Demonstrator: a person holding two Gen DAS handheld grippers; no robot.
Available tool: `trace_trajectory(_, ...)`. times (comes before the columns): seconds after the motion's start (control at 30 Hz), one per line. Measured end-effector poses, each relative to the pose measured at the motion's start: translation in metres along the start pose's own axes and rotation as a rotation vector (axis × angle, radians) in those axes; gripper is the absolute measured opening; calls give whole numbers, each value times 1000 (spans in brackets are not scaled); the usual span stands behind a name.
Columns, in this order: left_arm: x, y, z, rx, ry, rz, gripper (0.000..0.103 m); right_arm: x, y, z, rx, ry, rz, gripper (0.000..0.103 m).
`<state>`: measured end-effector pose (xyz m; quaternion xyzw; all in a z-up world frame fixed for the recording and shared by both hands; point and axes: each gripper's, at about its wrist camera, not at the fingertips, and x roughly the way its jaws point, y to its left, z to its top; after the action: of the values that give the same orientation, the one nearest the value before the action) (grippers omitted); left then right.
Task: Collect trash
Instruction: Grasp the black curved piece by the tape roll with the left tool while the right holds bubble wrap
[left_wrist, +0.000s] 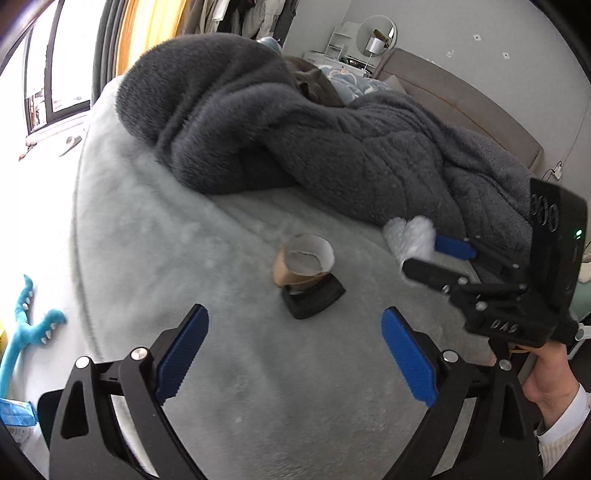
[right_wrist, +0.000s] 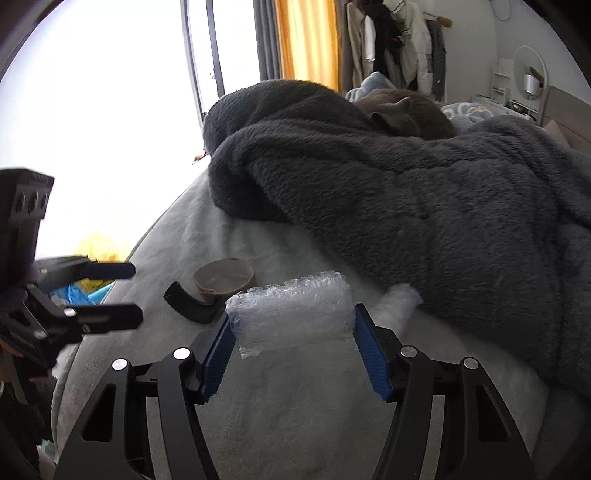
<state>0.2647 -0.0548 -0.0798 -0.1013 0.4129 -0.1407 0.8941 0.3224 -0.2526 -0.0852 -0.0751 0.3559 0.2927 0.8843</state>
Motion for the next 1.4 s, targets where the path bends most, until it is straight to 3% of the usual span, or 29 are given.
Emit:
trace_trajectory(0.13, 14, -10, -2, -16, 23, -11, 91, -9, -10, -1, 15, -16, -14, 64)
trace_trajectory(0.27, 28, -20, -6, 2, 46, 26, 84, -15, -19, -4, 30, -22, -20, 64)
trace_trajectory(0.53, 44, -31, -7, 10, 48, 101, 79, -29, -27, -10, 24, -33, -15, 64)
trace_trajectory(0.9, 58, -28, 2, -46, 31, 150, 61, -38, -31, -16, 13, -33, -5, 64)
trace_trajectory(1.27, 50, -23, -2, -33, 21, 127, 48, -41, -26, -12, 35, -26, 3, 64)
trace_trajectory(1.4, 41, -24, -5, -13, 22, 79, 48, -36, -23, -13, 36, -7, 1, 64)
